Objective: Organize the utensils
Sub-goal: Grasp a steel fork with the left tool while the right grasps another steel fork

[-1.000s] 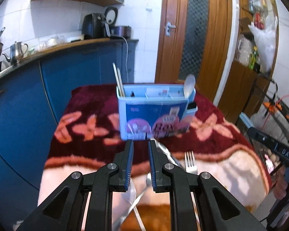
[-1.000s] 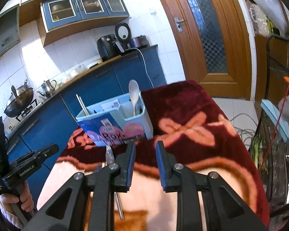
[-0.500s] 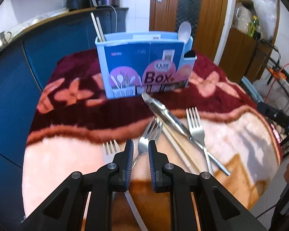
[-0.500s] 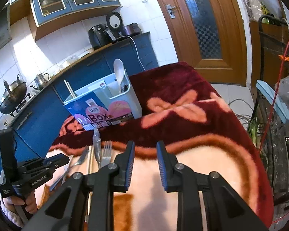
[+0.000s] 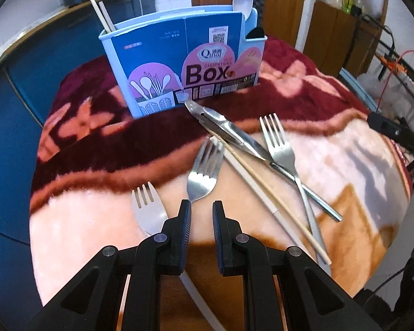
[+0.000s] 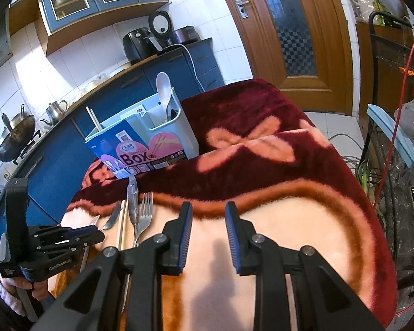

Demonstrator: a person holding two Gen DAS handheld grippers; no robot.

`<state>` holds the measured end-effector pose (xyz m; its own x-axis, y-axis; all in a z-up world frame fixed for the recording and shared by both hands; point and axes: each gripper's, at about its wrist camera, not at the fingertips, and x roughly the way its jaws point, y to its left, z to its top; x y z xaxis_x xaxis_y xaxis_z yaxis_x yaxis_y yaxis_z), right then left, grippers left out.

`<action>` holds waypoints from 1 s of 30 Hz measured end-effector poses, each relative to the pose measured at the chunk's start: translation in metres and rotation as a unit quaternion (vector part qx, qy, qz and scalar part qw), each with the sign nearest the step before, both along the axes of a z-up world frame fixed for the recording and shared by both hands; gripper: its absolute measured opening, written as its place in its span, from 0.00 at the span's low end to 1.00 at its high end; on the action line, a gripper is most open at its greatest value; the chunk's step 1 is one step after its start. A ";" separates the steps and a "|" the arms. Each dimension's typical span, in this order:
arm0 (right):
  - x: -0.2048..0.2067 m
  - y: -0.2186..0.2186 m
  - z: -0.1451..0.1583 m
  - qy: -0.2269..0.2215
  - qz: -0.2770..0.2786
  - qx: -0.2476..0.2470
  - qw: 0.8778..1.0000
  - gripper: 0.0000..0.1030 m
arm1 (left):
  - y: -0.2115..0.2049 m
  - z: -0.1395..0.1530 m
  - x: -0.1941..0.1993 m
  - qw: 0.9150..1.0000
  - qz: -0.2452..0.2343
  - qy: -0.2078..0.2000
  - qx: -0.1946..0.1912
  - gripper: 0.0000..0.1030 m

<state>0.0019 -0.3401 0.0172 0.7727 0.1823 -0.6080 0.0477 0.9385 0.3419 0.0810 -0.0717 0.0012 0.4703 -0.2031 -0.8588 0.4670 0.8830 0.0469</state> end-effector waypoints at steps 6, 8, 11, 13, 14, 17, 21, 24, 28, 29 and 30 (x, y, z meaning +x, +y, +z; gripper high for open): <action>0.000 0.000 -0.002 0.002 0.001 0.000 1.000 0.27 | -0.001 0.000 0.003 0.999 -0.022 0.014 0.023 0.15; 0.000 0.001 -0.002 0.002 0.002 -0.001 1.000 0.27 | -0.001 0.000 0.004 0.999 -0.026 0.015 0.035 0.15; 0.000 0.002 -0.003 0.002 0.004 -0.001 1.000 0.27 | 0.001 -0.004 0.007 0.998 -0.029 0.035 0.048 0.16; 0.001 0.002 -0.003 0.002 0.004 -0.001 1.000 0.27 | 0.002 -0.006 0.008 0.997 -0.030 0.044 0.050 0.16; 0.001 0.002 -0.003 0.003 0.004 -0.001 1.000 0.27 | 0.001 -0.007 0.008 0.997 -0.032 0.044 0.052 0.16; 0.002 0.004 -0.003 0.006 0.007 0.001 1.000 0.27 | -0.003 -0.009 0.008 0.996 -0.038 0.041 0.064 0.16; 0.003 0.009 -0.004 0.011 0.013 0.001 1.000 0.27 | -0.009 -0.009 0.010 0.996 -0.045 0.038 0.065 0.07; 0.004 0.012 -0.004 0.012 0.016 -0.001 1.000 0.27 | -0.006 -0.005 0.012 0.998 -0.033 0.035 0.040 0.03; 0.006 0.013 -0.004 0.016 0.018 -0.006 1.000 0.27 | 0.007 -0.002 0.013 0.999 -0.013 0.035 -0.013 0.02; 0.007 0.014 -0.005 0.016 0.018 -0.007 1.000 0.27 | 0.011 -0.001 0.012 0.999 -0.007 0.034 -0.026 0.02; 0.008 0.014 -0.005 0.017 0.020 -0.007 1.000 0.27 | 0.016 0.000 0.011 0.999 0.000 0.034 -0.040 0.02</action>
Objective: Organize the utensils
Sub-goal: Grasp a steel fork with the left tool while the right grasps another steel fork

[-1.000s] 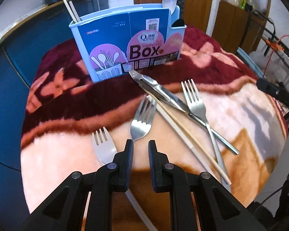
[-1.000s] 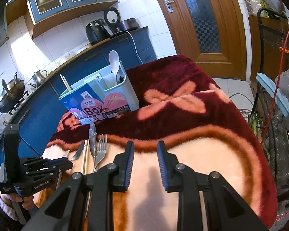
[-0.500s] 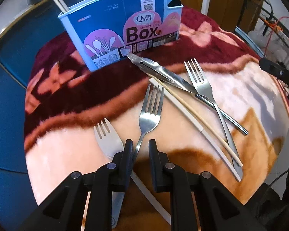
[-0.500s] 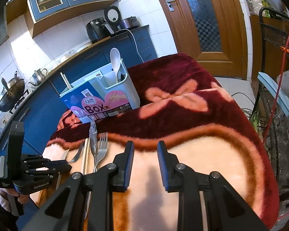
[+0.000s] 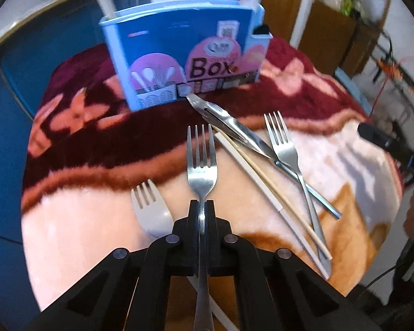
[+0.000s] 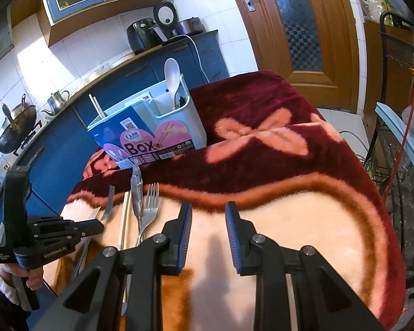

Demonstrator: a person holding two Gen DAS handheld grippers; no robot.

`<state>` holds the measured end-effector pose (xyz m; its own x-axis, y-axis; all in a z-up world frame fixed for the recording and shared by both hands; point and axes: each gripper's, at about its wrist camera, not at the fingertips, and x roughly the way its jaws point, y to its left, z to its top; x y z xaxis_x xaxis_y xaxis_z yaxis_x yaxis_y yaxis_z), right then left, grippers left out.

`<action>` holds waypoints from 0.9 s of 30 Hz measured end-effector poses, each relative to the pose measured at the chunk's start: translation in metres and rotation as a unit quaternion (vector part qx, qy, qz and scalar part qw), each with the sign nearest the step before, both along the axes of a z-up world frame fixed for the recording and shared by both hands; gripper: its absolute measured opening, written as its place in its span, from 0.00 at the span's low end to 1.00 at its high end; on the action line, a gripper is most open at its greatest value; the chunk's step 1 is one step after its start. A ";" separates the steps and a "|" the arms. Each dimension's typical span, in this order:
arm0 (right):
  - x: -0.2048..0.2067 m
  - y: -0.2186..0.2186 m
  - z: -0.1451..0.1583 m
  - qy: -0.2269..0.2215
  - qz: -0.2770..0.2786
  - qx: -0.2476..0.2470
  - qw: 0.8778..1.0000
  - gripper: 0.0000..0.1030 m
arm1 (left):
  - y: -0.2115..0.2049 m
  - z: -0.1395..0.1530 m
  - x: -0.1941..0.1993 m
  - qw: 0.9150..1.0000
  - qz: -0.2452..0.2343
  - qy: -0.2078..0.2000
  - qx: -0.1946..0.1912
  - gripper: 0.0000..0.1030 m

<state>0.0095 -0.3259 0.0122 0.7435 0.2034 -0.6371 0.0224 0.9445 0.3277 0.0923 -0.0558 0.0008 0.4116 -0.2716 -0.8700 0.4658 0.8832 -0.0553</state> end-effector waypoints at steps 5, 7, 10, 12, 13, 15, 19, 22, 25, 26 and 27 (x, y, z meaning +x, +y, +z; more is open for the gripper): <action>0.007 0.006 -0.003 0.009 0.010 0.006 1.000 0.27 | 0.024 0.016 -0.009 0.997 0.036 -0.042 -0.057 0.02; 0.012 0.010 -0.006 0.016 0.016 0.011 1.000 0.27 | 0.031 0.025 -0.016 0.994 0.045 -0.071 -0.074 0.02; 0.020 0.019 -0.010 0.027 0.029 0.016 0.999 0.27 | 0.041 0.036 -0.024 0.987 0.059 -0.105 -0.102 0.02; 0.024 0.023 -0.011 0.032 0.034 0.019 0.999 0.27 | 0.047 0.040 -0.026 0.984 0.067 -0.120 -0.113 0.02; 0.027 0.026 -0.012 0.036 0.038 0.023 0.998 0.27 | 0.047 0.041 -0.027 0.983 0.070 -0.126 -0.117 0.02; 0.031 0.031 -0.013 0.041 0.042 0.027 0.998 0.28 | 0.052 0.043 -0.028 0.979 0.078 -0.138 -0.127 0.02; 0.039 0.039 -0.016 0.049 0.048 0.034 0.997 0.28 | 0.059 0.042 -0.032 0.974 0.088 -0.155 -0.142 0.02; 0.046 0.046 -0.020 0.054 0.052 0.038 0.996 0.28 | 0.064 0.040 -0.035 0.970 0.095 -0.164 -0.150 0.02; 0.054 0.051 -0.024 0.060 0.055 0.046 0.996 0.28 | 0.070 0.038 -0.033 0.968 0.102 -0.161 -0.164 0.02; 0.056 0.052 -0.026 0.061 0.055 0.047 0.996 0.28 | 0.072 0.037 -0.033 0.967 0.104 -0.160 -0.168 0.02; 0.059 0.054 -0.027 0.062 0.054 0.048 0.995 0.28 | 0.073 0.036 -0.033 0.967 0.105 -0.160 -0.171 0.02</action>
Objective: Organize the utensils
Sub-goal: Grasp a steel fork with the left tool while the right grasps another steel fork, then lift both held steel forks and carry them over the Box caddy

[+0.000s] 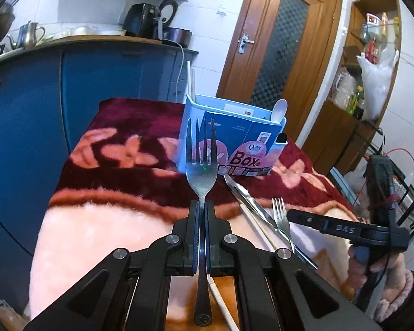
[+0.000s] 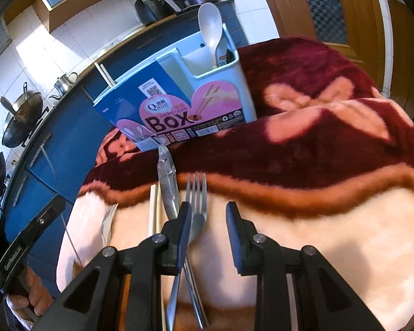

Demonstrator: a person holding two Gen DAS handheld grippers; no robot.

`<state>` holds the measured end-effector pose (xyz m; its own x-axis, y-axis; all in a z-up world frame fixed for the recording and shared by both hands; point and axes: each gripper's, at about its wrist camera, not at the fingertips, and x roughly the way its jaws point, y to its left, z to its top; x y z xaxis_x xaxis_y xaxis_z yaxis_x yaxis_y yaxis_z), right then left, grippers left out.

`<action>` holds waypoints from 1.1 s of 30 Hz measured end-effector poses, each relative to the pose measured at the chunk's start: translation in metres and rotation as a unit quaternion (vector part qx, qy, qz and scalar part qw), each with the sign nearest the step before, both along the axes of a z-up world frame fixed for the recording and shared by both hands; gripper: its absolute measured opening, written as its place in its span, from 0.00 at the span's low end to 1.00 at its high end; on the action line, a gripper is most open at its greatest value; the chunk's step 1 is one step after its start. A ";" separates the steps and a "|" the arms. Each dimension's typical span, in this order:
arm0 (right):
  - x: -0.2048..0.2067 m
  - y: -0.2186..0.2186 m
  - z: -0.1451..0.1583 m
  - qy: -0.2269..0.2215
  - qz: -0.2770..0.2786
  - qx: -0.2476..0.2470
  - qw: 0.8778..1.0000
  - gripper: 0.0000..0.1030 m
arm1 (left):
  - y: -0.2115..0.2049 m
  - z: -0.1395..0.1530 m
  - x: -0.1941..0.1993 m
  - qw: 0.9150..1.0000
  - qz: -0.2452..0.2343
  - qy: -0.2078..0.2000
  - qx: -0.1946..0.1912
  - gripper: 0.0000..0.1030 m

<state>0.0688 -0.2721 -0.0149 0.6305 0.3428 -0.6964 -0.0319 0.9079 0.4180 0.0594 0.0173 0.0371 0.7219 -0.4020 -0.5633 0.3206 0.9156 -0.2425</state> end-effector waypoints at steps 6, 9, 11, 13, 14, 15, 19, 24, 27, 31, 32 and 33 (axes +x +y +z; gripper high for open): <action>0.011 -0.005 -0.006 0.000 -0.005 0.036 0.999 0.28 | 0.002 -0.001 -0.001 1.000 -0.003 -0.002 -0.008 0.02; 0.014 -0.008 -0.007 -0.003 -0.002 0.057 0.998 0.26 | 0.000 -0.001 -0.002 1.000 -0.007 -0.005 -0.011 0.02; 0.017 -0.011 -0.009 -0.003 0.002 0.077 0.997 0.19 | -0.002 0.000 -0.003 1.000 -0.009 -0.007 -0.012 0.02; 0.017 -0.013 -0.011 -0.002 0.004 0.090 0.996 0.12 | -0.004 0.001 -0.005 1.000 -0.011 -0.009 -0.014 0.02; 0.016 -0.013 -0.011 -0.005 0.006 0.095 0.995 0.09 | -0.004 0.002 -0.006 1.000 -0.012 -0.012 -0.016 0.02; 0.014 -0.013 -0.011 -0.010 0.007 0.096 0.995 0.07 | -0.005 0.003 -0.007 1.000 -0.013 -0.013 -0.018 0.02; 0.002 -0.014 0.000 -0.050 0.013 0.105 0.993 0.02 | -0.007 0.009 -0.011 0.999 -0.016 -0.026 -0.023 0.02; -0.019 -0.014 0.024 -0.113 0.018 0.114 0.987 0.02 | -0.007 0.014 -0.017 0.998 -0.025 -0.039 -0.040 0.02; -0.031 -0.014 0.038 -0.141 0.013 0.110 0.984 0.02 | -0.007 0.017 -0.021 0.997 -0.029 -0.048 -0.049 0.02; -0.045 -0.015 0.058 -0.176 0.000 0.103 0.979 0.01 | -0.008 0.023 -0.024 0.996 -0.031 -0.058 -0.057 0.02; -0.046 -0.015 0.061 -0.183 -0.002 0.102 0.978 0.01 | -0.008 0.025 -0.024 0.996 -0.032 -0.061 -0.058 0.02; -0.048 -0.016 0.066 -0.192 -0.005 0.100 0.976 0.01 | -0.009 0.027 -0.025 0.995 -0.035 -0.064 -0.061 0.02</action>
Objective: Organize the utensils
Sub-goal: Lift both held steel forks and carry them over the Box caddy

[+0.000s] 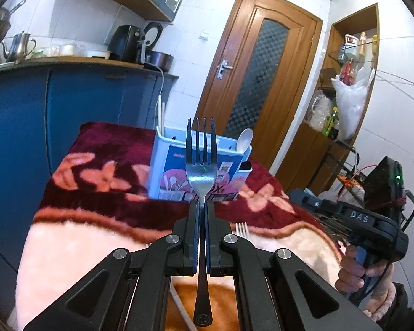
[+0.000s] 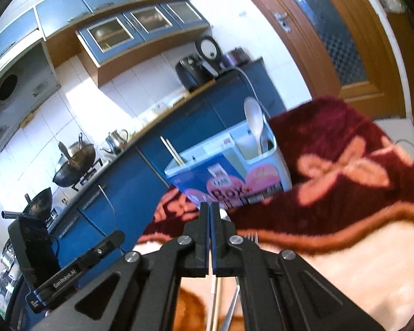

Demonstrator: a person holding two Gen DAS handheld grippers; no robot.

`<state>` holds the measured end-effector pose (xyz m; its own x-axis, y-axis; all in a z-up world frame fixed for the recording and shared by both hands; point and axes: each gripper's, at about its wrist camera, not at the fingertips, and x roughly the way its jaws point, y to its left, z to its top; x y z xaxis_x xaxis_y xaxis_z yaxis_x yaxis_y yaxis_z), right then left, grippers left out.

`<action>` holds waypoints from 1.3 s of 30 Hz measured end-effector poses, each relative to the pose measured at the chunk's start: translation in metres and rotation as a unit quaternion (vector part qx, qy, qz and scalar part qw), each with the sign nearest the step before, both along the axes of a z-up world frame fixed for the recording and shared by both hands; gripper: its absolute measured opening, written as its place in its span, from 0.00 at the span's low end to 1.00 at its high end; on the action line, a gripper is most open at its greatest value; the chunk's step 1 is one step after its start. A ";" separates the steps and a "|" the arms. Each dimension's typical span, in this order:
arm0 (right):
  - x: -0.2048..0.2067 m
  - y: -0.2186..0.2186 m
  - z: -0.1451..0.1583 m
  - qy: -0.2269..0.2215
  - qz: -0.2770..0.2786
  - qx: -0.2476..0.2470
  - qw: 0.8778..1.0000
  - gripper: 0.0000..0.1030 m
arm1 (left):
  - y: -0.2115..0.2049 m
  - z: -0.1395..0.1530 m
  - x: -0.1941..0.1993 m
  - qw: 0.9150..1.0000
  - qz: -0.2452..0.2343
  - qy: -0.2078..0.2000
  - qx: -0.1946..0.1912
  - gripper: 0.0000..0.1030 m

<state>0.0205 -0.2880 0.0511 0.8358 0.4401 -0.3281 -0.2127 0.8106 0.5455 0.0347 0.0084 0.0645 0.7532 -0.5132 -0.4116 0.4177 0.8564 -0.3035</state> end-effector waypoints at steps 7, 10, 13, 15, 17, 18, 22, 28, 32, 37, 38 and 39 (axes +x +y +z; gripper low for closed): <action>-0.015 -0.002 0.024 -0.057 -0.027 -0.025 0.998 0.01 | -0.004 0.013 0.007 1.000 -0.007 -0.016 -0.014 0.02; -0.015 -0.003 0.028 -0.069 -0.033 -0.029 0.997 0.01 | -0.008 0.020 0.015 1.000 -0.002 -0.026 -0.013 0.02; -0.013 -0.006 0.031 -0.074 -0.039 -0.031 0.996 0.01 | -0.012 0.028 0.024 0.999 0.001 -0.034 -0.014 0.02; -0.013 -0.006 0.031 -0.075 -0.043 -0.033 0.996 0.01 | -0.015 0.032 0.031 0.999 0.004 -0.041 -0.013 0.02; -0.010 -0.007 0.032 -0.077 -0.044 -0.031 0.996 0.01 | -0.018 0.036 0.039 0.999 0.008 -0.045 -0.010 0.02; -0.010 -0.008 0.032 -0.078 -0.045 -0.030 0.996 0.01 | -0.020 0.038 0.043 0.999 0.011 -0.046 -0.011 0.03; -0.005 -0.014 0.034 -0.081 -0.043 -0.019 0.996 0.01 | -0.023 0.049 0.061 0.998 0.023 -0.059 -0.009 0.03; 0.001 -0.023 0.039 -0.088 -0.049 -0.011 0.995 0.01 | -0.026 0.071 0.084 0.995 0.046 -0.083 -0.015 0.03; 0.006 -0.026 0.037 -0.082 -0.049 -0.015 0.995 0.01 | -0.031 0.081 0.097 0.994 0.052 -0.093 -0.016 0.03; 0.012 -0.027 0.029 -0.067 -0.045 -0.024 0.996 0.01 | -0.036 0.077 0.101 0.995 0.046 -0.090 -0.015 0.03; 0.013 -0.027 0.027 -0.063 -0.045 -0.022 0.997 0.01 | -0.036 0.076 0.102 0.995 0.046 -0.089 -0.014 0.03; 0.014 -0.027 0.025 -0.059 -0.044 -0.020 0.997 0.02 | -0.037 0.076 0.103 0.995 0.047 -0.088 -0.014 0.03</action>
